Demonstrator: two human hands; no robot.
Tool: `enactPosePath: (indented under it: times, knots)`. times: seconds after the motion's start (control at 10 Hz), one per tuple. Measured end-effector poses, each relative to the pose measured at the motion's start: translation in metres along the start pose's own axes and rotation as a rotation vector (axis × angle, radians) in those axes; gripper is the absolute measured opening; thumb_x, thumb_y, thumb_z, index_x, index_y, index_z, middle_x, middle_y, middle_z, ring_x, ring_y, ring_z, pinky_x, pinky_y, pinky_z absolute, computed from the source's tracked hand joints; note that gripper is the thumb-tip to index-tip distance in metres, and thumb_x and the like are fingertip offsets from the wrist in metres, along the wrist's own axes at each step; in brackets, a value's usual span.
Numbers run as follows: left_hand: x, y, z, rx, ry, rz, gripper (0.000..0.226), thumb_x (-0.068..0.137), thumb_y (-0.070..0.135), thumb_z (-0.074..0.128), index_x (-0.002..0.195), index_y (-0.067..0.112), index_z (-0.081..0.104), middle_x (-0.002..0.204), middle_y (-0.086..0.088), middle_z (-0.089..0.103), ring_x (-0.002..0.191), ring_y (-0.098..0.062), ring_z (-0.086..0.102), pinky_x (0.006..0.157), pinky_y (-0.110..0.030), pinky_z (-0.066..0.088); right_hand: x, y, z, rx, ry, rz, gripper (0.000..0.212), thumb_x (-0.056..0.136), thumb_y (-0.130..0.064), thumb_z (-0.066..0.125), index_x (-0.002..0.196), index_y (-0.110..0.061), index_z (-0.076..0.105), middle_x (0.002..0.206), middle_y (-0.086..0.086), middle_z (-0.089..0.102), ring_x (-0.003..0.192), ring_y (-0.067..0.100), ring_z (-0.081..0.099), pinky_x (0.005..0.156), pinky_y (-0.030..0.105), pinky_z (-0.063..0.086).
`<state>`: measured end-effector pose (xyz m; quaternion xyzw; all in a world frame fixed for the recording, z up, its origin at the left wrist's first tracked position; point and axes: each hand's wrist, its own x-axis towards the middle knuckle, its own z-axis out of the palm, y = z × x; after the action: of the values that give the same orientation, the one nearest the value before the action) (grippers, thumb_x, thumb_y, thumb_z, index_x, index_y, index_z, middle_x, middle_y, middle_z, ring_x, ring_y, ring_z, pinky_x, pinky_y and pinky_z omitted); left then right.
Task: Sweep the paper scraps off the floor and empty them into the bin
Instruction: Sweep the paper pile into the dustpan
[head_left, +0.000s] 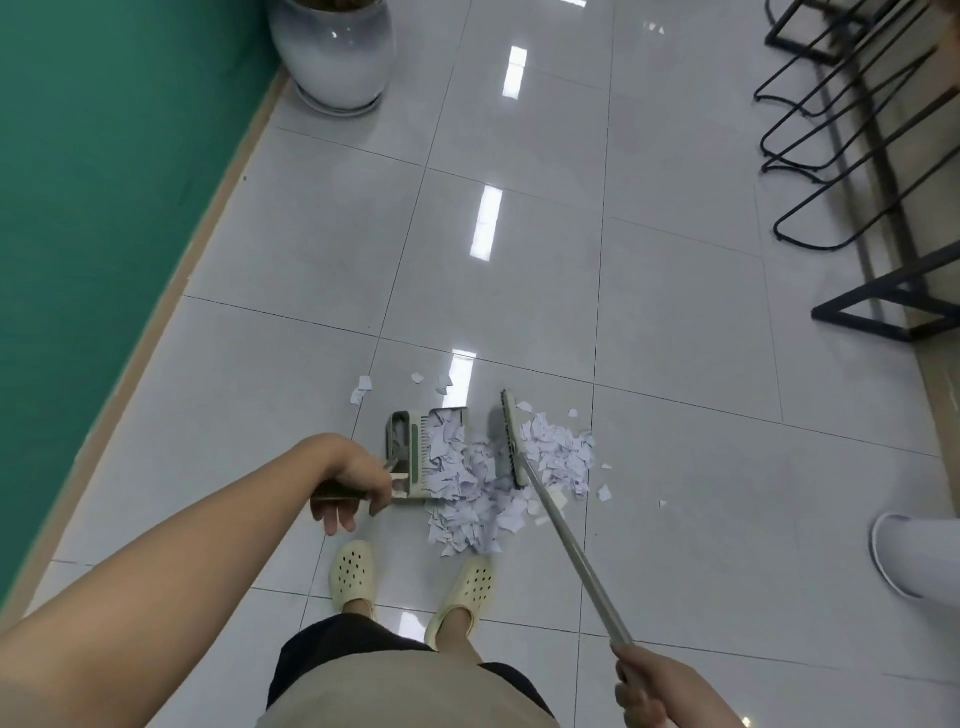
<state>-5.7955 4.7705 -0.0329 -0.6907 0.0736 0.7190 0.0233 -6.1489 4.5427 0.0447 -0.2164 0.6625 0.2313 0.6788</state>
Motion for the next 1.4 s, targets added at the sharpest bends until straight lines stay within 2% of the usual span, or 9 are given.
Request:
enactPosePath:
  times: [0.1,0.3,0.4,0.5,0.6,0.8,1.1,1.3,1.4]
  knots:
    - [0.008,-0.027,0.007,-0.066,-0.075,-0.091,0.035,0.083,0.023,0.063,0.109,-0.001,0.062,0.080,-0.008,0.073,0.076,-0.026,0.074,0.075,-0.030,0.054,-0.005,0.002,-0.004,-0.080,0.047,-0.071,0.034,0.095,-0.015,0.056,0.066,-0.007,0.041,0.054,0.009,0.033,0.030,0.011,0.027,0.029,0.016,0.020]
    - [0.012,-0.065,0.050,-0.546,0.142,0.110,0.016,0.078,0.025,0.060,0.075,0.015,0.048,0.057,-0.001,0.045,0.046,-0.015,0.035,0.048,-0.024,0.031,-0.025,-0.012,0.002,0.183,-0.092,-0.040,0.021,0.084,-0.014,0.058,0.072,-0.004,0.045,0.048,0.004,0.028,0.025,0.010,0.026,0.027,0.013,0.019]
    - [0.014,-0.081,0.075,-0.797,0.173,0.187,0.024,0.084,0.032,0.058,0.071,0.019,0.043,0.057,0.000,0.036,0.047,-0.015,0.027,0.047,-0.025,0.025,-0.032,-0.025,0.007,0.278,-0.270,-0.009,0.032,0.062,-0.002,0.081,0.085,0.004,0.059,0.048,0.003,0.026,0.024,0.011,0.026,0.028,0.016,0.020]
    - [0.006,-0.101,0.102,-1.038,0.160,0.238,0.029,0.086,0.032,0.056,0.064,0.021,0.040,0.058,0.001,0.025,0.048,-0.015,0.019,0.047,-0.025,0.019,-0.037,-0.039,0.009,0.321,-0.404,0.010,0.077,0.021,0.014,0.094,0.091,0.002,0.064,0.049,0.002,0.026,0.024,0.012,0.028,0.029,0.018,0.020]
    - [-0.014,-0.115,0.129,-1.179,0.163,0.261,0.027,0.079,0.029,0.056,0.060,0.020,0.039,0.060,0.000,0.018,0.049,-0.014,0.014,0.047,-0.025,0.016,-0.042,-0.047,0.013,0.303,-0.405,0.000,0.085,0.020,0.014,0.093,0.094,-0.003,0.055,0.049,0.001,0.027,0.025,0.011,0.029,0.030,0.018,0.021]
    - [-0.037,-0.136,0.170,-1.043,0.279,0.236,0.028,0.076,0.023,0.058,0.057,0.014,0.041,0.054,-0.004,0.027,0.048,-0.017,0.018,0.054,-0.034,0.015,-0.039,-0.048,-0.002,0.120,-0.154,-0.088,0.012,0.087,-0.013,0.058,0.094,-0.006,0.051,0.046,0.002,0.032,0.027,0.011,0.032,0.025,0.016,0.025]
    - [-0.039,-0.129,0.201,-0.896,0.365,0.214,0.040,0.042,0.057,0.059,0.045,0.018,0.052,0.042,-0.002,0.035,0.035,-0.014,0.028,0.039,-0.024,0.022,-0.002,-0.047,-0.045,-0.184,0.029,-0.232,0.010,0.092,-0.002,0.058,0.085,-0.004,0.051,0.055,0.008,0.049,0.035,0.013,0.041,0.033,0.018,0.034]
    - [-0.023,-0.139,0.212,-1.181,0.283,0.093,0.023,0.059,0.020,0.065,0.066,0.001,0.056,0.061,-0.004,0.023,0.041,-0.007,0.020,0.045,-0.017,0.009,-0.011,-0.072,-0.073,-0.040,-0.074,-0.187,0.009,0.092,0.000,0.054,0.088,-0.006,0.049,0.056,0.008,0.040,0.031,0.011,0.034,0.029,0.016,0.027]
    - [-0.026,-0.115,0.232,-0.983,0.303,0.099,0.029,0.088,-0.008,0.051,0.060,0.002,0.056,0.050,-0.002,0.030,0.028,-0.016,0.026,0.040,-0.027,0.016,-0.018,-0.077,-0.077,-0.153,-0.036,-0.285,0.012,0.094,-0.008,0.058,0.091,0.001,0.052,0.057,0.013,0.041,0.036,0.016,0.033,0.034,0.019,0.025]
